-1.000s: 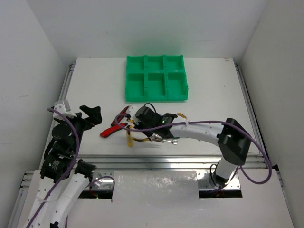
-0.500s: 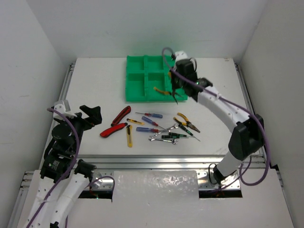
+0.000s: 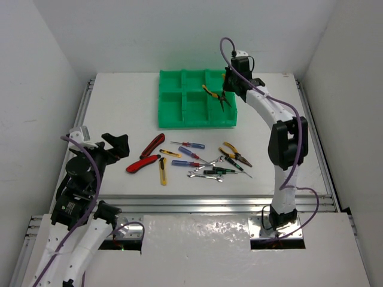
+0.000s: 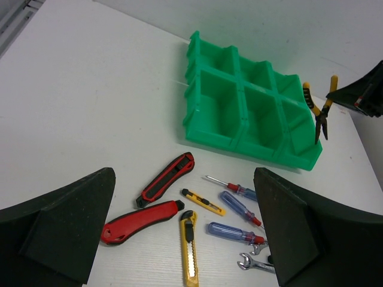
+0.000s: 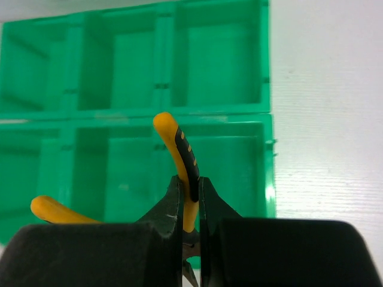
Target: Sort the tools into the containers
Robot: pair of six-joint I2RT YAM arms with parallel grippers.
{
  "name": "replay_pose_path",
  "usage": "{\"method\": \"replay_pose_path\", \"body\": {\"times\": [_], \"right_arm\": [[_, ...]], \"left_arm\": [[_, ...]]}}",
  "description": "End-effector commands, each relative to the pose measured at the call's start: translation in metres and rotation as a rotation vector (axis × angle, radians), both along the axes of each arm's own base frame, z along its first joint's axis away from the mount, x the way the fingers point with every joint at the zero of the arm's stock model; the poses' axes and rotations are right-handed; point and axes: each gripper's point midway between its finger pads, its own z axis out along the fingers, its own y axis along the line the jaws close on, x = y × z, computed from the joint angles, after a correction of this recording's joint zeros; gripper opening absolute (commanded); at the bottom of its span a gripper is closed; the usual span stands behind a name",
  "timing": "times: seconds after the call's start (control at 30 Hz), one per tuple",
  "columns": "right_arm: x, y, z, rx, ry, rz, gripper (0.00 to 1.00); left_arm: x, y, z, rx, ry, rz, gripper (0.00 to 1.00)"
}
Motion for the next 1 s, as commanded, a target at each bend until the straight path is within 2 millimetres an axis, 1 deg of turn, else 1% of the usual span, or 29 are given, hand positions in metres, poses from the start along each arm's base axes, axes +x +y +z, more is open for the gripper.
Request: {"method": "replay_pose_path", "body": {"times": [0.0, 0.03, 0.07, 0.1, 0.13, 0.2, 0.27, 0.37, 0.43, 0.47, 0.57, 0.67, 0.7, 0.83, 0.87, 0.9, 0.93, 0.97], "right_arm": [[0.036, -0.012, 0.067, 0.091, -0.187, -0.093, 0.0], [0.04, -0.017, 0.055, 0.078, -0.166, -0.116, 0.0], [0.044, -0.02, 0.056, 0.076, -0.169, -0.132, 0.0], [0.046, -0.025, 0.052, 0.072, -0.166, -0.142, 0.0], [0.05, -0.028, 0.042, 0.063, -0.153, -0.16, 0.0], [0.051, -0.033, 0.029, 0.046, -0.145, -0.181, 0.0], [0.053, -0.032, 0.011, 0.056, -0.137, -0.171, 0.0], [0.053, -0.024, -0.009, 0.084, -0.113, -0.148, 0.0], [0.054, -0.021, -0.013, 0.11, -0.117, -0.148, 0.0], [0.052, -0.018, -0.02, 0.113, -0.104, -0.14, 0.0], [0.054, -0.017, -0.027, 0.106, -0.092, -0.143, 0.0], [0.054, -0.02, -0.041, 0.088, -0.082, -0.159, 0.0], [0.055, -0.022, -0.042, 0.083, -0.086, -0.162, 0.0], [0.053, -0.019, -0.061, 0.072, -0.053, -0.148, 0.0], [0.051, -0.018, -0.061, 0.078, -0.048, -0.141, 0.01], [0.049, -0.017, -0.062, 0.077, -0.042, -0.131, 0.1], [0.043, -0.013, -0.059, 0.086, -0.044, -0.106, 0.27], [0.04, -0.011, -0.053, 0.088, -0.053, -0.097, 0.63]], "left_arm": [[0.003, -0.007, 0.011, -0.004, -0.046, -0.037, 1.0], [0.003, -0.008, 0.011, -0.002, -0.044, -0.038, 1.0], [0.004, -0.008, 0.009, -0.002, -0.04, -0.041, 1.0], [0.004, -0.009, 0.009, -0.002, -0.038, -0.046, 1.0], [0.004, -0.01, 0.009, -0.001, -0.039, -0.048, 1.0], [0.005, -0.011, 0.009, 0.0, -0.039, -0.057, 1.0], [0.005, -0.012, 0.009, 0.0, -0.04, -0.063, 1.0], [0.005, -0.013, 0.009, 0.0, -0.04, -0.066, 1.0], [0.005, -0.013, 0.008, 0.002, -0.037, -0.068, 1.0], [0.005, -0.014, 0.009, 0.001, -0.039, -0.07, 1.0], [0.006, -0.014, 0.008, 0.001, -0.037, -0.073, 1.0], [0.006, -0.015, 0.008, 0.003, -0.036, -0.074, 1.0], [0.006, -0.014, 0.008, 0.002, -0.037, -0.074, 1.0], [0.006, -0.015, 0.009, 0.001, -0.038, -0.079, 1.0], [0.006, -0.015, 0.008, 0.003, -0.038, -0.079, 1.0], [0.006, -0.015, 0.008, 0.002, -0.038, -0.079, 1.0], [0.006, -0.015, 0.009, 0.003, -0.04, -0.079, 1.0], [0.006, -0.016, 0.009, 0.002, -0.04, -0.082, 1.0]]}}
